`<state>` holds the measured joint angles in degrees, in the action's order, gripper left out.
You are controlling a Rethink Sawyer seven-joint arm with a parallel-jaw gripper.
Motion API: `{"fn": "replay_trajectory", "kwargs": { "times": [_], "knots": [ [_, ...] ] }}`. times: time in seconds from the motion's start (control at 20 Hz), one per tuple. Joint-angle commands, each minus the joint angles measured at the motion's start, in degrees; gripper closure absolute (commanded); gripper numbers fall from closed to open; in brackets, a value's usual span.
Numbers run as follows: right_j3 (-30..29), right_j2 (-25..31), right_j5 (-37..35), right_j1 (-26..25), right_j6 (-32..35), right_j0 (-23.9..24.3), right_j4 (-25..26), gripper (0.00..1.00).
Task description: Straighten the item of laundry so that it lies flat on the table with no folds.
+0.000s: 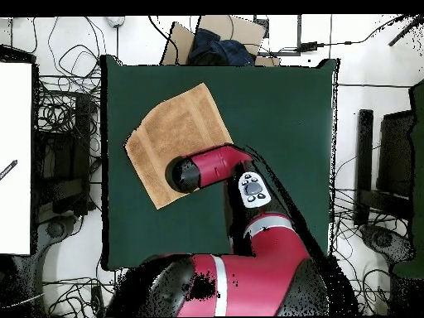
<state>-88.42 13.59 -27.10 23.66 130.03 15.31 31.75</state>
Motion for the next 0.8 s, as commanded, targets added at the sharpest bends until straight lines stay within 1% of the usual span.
{"fn": "replay_trajectory", "kwargs": {
  "times": [0.05,0.2,0.4,0.5,0.7,0.8],
  "knots": [
    [3.8,1.5,2.9,-5.5,-1.6,3.4,0.9,1.0],
    [5.3,1.5,3.3,-6.8,-2.2,4.0,1.3,1.0],
    [8.2,0.2,3.8,-8.5,-2.2,3.3,2.4,1.0],
    [8.4,-0.2,4.4,-8.9,-2.1,3.3,2.8,1.0],
    [5.9,0.4,2.7,-6.2,-4.4,4.8,2.8,1.0],
    [4.4,1.5,1.3,-4.8,-6.9,6.6,2.8,1.0]
  ]
}}
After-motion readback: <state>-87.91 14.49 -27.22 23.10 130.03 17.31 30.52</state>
